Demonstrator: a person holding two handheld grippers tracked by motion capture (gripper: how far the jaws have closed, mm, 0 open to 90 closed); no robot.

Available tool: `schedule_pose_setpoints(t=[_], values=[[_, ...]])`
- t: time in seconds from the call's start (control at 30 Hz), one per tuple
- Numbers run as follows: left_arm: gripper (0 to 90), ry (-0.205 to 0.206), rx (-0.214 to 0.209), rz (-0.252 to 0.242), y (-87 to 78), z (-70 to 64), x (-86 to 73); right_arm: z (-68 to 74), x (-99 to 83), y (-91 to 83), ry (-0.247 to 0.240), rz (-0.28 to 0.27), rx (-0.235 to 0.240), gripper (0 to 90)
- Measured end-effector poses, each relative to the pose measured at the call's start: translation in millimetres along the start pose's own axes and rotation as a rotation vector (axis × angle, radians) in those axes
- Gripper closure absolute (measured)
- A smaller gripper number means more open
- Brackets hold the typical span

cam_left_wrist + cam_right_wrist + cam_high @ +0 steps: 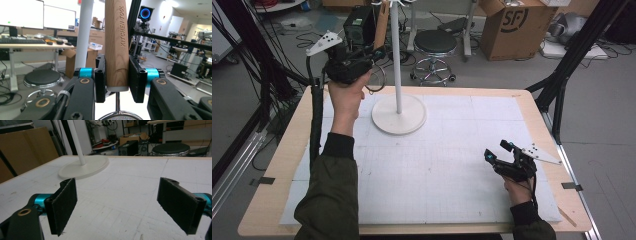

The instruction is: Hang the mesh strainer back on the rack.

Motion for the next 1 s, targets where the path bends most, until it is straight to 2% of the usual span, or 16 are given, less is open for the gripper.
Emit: schedule_pose_setpoints(t=[0.17,0.27,0.37,0.57,0.67,0.9,1.0], values=[[70.7,0.018,0.018,0.031,8.5,-4.9,-1.3,-0.7,0.6,-0.8,0.005,-0.002,-0.003,15.7],[70.6,0.041,0.057,0.055,13.0,-3.4,-1.9,-1.0,1.0,-1.5,-0.001,-0.004,-0.004,15.7],[70.6,0.049,0.07,0.047,14.7,-1.1,-0.6,-1.9,1.3,-1.9,0.003,-0.005,-0.008,15.7],[70.6,0.034,0.08,0.071,19.3,4.3,-7.9,-1.9,1.0,-2.1,0.002,-0.003,-0.01,15.7],[70.6,0.015,0.076,0.064,21.4,7.1,-10.1,-1.8,0.9,-2.4,0.001,-0.002,-0.012,15.7],[70.6,-0.011,0.105,0.039,20.8,14.9,-19.7,-2.3,0.7,-3.7,-0.003,0.002,-0.02,15.7],[70.6,-0.033,0.09,0.023,21.0,16.3,-23.7,-1.9,0.6,-5.3,-0.006,0.006,-0.024,15.7]])
Point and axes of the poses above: each handheld gripper's, and its own axes: y roughly forward along the jaws, x roughly out of its top, z roughly to its left, the point moved 7 cm from there along y, roughly forward along the jaws, and after that the axes turned 9 degrees about -z, right-handed, at the moved point
